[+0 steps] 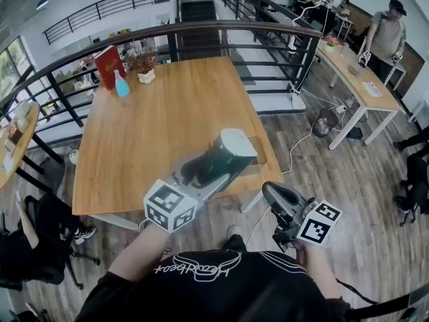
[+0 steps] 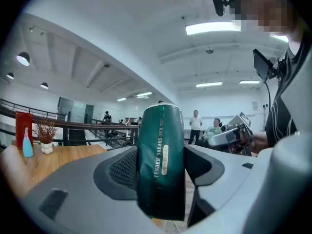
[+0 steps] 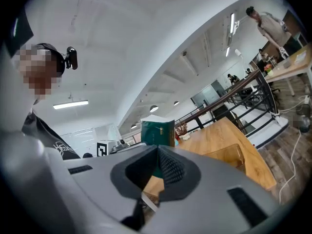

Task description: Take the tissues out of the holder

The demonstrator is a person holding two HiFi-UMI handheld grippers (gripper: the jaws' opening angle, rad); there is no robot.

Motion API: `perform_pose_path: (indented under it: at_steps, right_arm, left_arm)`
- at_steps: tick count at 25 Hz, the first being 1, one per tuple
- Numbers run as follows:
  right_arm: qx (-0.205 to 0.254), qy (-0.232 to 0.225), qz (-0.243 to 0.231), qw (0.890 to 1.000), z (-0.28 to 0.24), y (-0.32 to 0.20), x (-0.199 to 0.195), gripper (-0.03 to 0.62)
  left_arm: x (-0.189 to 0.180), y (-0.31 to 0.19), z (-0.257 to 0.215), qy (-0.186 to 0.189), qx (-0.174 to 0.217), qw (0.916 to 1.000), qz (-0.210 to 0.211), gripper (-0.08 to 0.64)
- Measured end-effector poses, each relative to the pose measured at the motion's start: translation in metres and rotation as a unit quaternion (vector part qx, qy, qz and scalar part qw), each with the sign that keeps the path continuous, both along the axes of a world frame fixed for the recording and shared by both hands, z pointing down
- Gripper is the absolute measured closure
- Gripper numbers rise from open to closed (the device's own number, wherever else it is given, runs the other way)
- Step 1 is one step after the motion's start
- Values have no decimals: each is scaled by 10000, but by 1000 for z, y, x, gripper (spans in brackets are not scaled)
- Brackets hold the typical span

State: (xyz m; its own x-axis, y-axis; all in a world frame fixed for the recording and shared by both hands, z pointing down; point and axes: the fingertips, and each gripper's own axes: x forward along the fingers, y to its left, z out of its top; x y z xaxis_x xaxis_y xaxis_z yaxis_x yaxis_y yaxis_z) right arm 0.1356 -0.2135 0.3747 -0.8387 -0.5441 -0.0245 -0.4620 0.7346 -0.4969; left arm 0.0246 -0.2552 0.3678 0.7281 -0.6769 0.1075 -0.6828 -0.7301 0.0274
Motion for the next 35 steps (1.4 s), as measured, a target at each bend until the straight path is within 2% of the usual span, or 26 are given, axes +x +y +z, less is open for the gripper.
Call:
perform_pose_path:
  at_steps: [4,8,14,23,35]
  right_arm:
    - [216,18,30,9998,-20,46,-18,574]
    - [423,195,118,9988,-30,83,-29,575]
    - [685,450,115,9966,-40,122,-47,575]
    - [642,695,-189,9953,-25,167,-81,575]
    - [478,754,-139,9959,-6,205,-83,575]
  left_arm:
    - [-15,50,-24,399,87,9991,129,257]
    - [-31,95,-39,765,25,9964,364,257]
    - [-59,153,-51,1265,-89,9910,426,256]
    - [-91,201,-53,1605,-222,9860,404,256]
    - [-100,239,-33,1783,-440,9819,458,256]
